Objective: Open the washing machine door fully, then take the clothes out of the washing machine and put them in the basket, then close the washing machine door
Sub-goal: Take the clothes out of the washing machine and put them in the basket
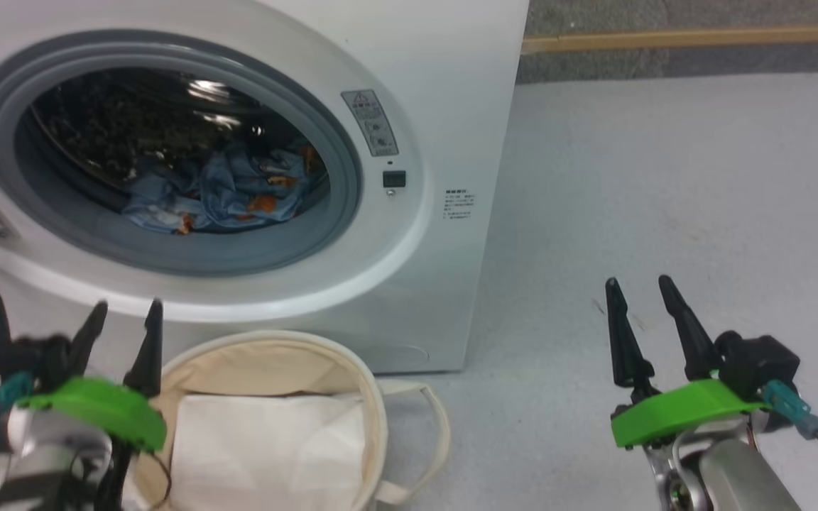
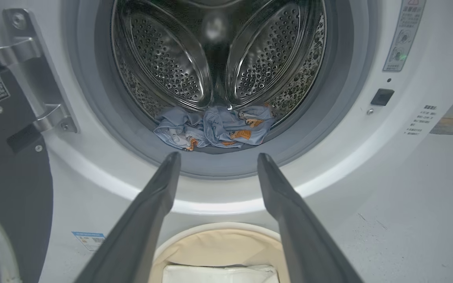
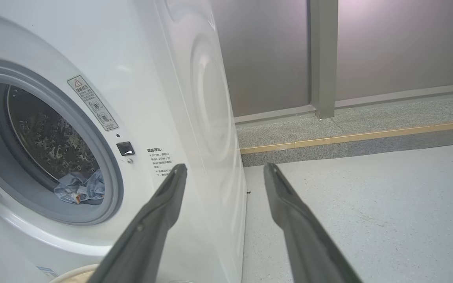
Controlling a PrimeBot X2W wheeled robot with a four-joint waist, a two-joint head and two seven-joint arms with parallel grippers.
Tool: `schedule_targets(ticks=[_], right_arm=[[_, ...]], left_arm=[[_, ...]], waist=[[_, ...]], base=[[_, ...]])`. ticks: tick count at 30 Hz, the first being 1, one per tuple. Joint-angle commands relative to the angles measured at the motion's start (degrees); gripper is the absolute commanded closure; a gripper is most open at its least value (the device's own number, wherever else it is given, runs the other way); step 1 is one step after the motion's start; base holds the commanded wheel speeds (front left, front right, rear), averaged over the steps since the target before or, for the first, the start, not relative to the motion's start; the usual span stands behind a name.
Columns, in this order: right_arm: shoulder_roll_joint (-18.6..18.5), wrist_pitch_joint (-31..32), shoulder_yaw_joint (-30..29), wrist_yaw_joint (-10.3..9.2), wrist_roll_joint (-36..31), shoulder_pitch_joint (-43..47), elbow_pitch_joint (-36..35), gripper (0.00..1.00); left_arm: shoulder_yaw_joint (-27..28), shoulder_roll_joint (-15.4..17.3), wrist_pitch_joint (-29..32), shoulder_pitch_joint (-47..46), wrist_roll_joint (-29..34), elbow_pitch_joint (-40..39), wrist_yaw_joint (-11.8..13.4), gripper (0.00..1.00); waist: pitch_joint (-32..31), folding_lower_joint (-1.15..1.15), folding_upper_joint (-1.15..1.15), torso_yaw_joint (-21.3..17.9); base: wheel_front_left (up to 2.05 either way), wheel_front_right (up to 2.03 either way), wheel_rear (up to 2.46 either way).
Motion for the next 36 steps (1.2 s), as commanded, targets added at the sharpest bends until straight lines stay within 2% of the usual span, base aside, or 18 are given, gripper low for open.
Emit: schedule_targets(ticks=[1,6,15,20,30,36], right_arm=[[0.2,-0.7,1.2,0.05,-0.2,-3.1,-2.6,0.0],[0.3,-0.7,0.3,0.05,-0.3,-4.4,-4.5,0.0],[1.4,-0.7,-2.2,0.05,-0.6,-6.9,-8.1,0.0],[2.0,-0.7,-2.9,0.05,-0.9,-8.1,-9.2,0.0],[2.9,-0.7,-3.3,0.05,-0.9,-9.7,-10.3,0.0],[3.1,-0.7,-2.7,0.05,-1.3,-9.9,-10.3,0.0]], left_arm=[[1.5,2.4,0.7,-5.4,1.0,-0.5,0.3,0.0],[-0.5,3.4,2.6,-13.7,4.1,4.2,1.6,0.0],[-3.4,6.6,5.4,-30.8,8.8,14.0,1.0,0.0],[-3.9,7.8,6.5,-37.4,10.2,19.7,1.7,0.0],[-6.0,9.6,7.8,-49.6,13.6,32.2,4.5,0.0],[-8.5,9.6,10.9,-55.6,16.7,37.6,8.5,0.0]], waist=[[1.7,0.0,0.0,-0.6],[6.0,0.0,0.0,-2.0],[17.1,0.0,0.0,-4.7],[20.6,0.0,0.0,-6.4],[25.5,0.0,0.0,-9.1],[27.9,0.0,0.0,-9.2]], base=[[0.0,0.0,0.0],[0.0,0.0,0.0],[0.0,0.0,0.0],[0.0,0.0,0.0],[0.0,0.0,0.0],[0.0,0.0,0.0]])
